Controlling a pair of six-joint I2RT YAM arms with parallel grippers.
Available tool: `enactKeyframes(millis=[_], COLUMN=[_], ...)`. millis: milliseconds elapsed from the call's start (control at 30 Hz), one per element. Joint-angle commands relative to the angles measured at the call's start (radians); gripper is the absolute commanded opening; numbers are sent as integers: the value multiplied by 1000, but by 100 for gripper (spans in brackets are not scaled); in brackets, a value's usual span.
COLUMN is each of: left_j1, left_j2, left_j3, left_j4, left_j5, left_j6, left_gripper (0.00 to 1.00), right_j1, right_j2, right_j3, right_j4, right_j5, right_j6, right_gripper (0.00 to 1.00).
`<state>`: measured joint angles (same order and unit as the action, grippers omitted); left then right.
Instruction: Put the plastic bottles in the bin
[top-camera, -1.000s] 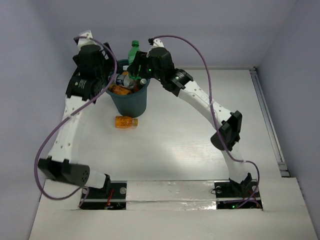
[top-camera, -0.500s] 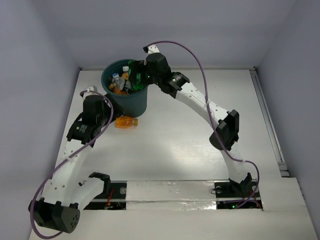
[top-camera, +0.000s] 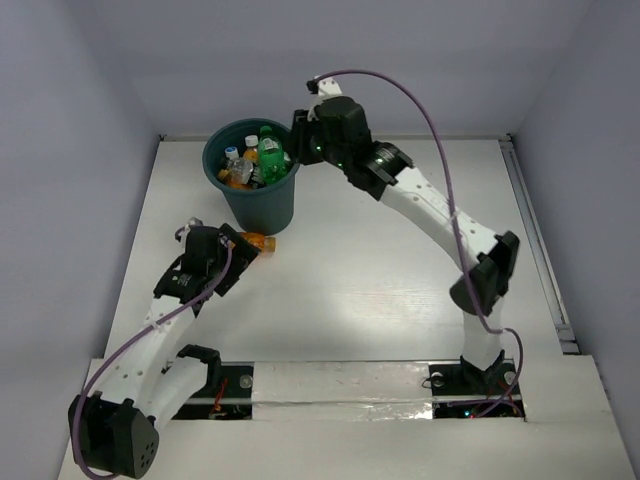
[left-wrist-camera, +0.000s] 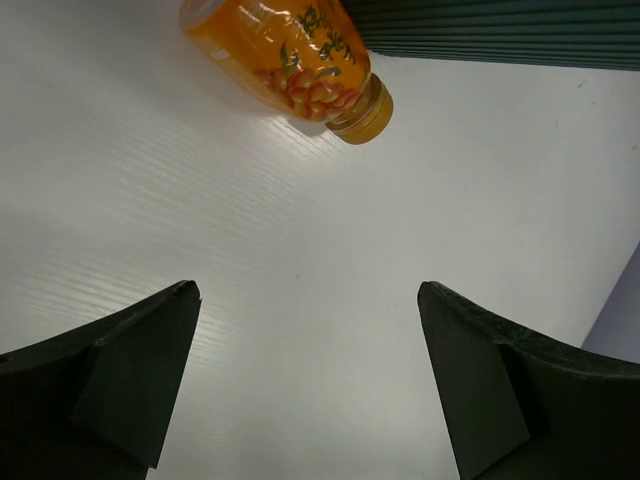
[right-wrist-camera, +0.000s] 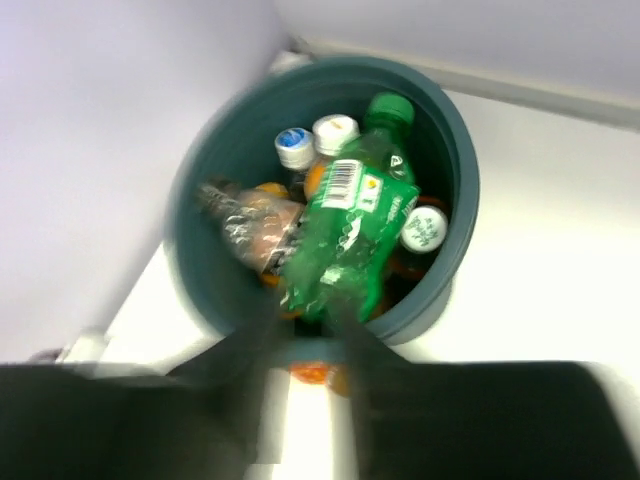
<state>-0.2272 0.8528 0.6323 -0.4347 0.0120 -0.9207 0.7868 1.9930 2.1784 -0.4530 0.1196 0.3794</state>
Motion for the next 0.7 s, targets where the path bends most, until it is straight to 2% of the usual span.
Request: enactKeyframes(millis=[0, 67, 133, 300, 433, 467, 667], left_j1=[3, 3, 3, 12, 34, 34, 71], left_j2=[-20, -21, 1, 92, 164, 170, 287], left_j3=[-54, -80, -105, -141, -155, -164, -152], left_j4=[141, 197, 234, 358, 427, 476, 507], left_j5=[3, -44, -78, -127, -184, -188, -210], left_j6=[-194, -265, -344, -461, -506, -509, -521], left_gripper=[90, 90, 91, 92, 93, 93, 92], right_j1=[3, 3, 3, 3, 3, 3, 3], right_j2=[-210, -329, -413, -667, -814, -839, -976], right_j3=[-142, -245, -423, -736, -923, -978, -1111], right_j4=[146, 178, 230, 283, 284, 284, 267], right_j5=[-34, -55, -63, -98, -156, -191, -233], right_j6=[24, 29, 38, 67, 84, 88, 108], right_gripper=[17, 11, 12, 27, 47, 49, 52])
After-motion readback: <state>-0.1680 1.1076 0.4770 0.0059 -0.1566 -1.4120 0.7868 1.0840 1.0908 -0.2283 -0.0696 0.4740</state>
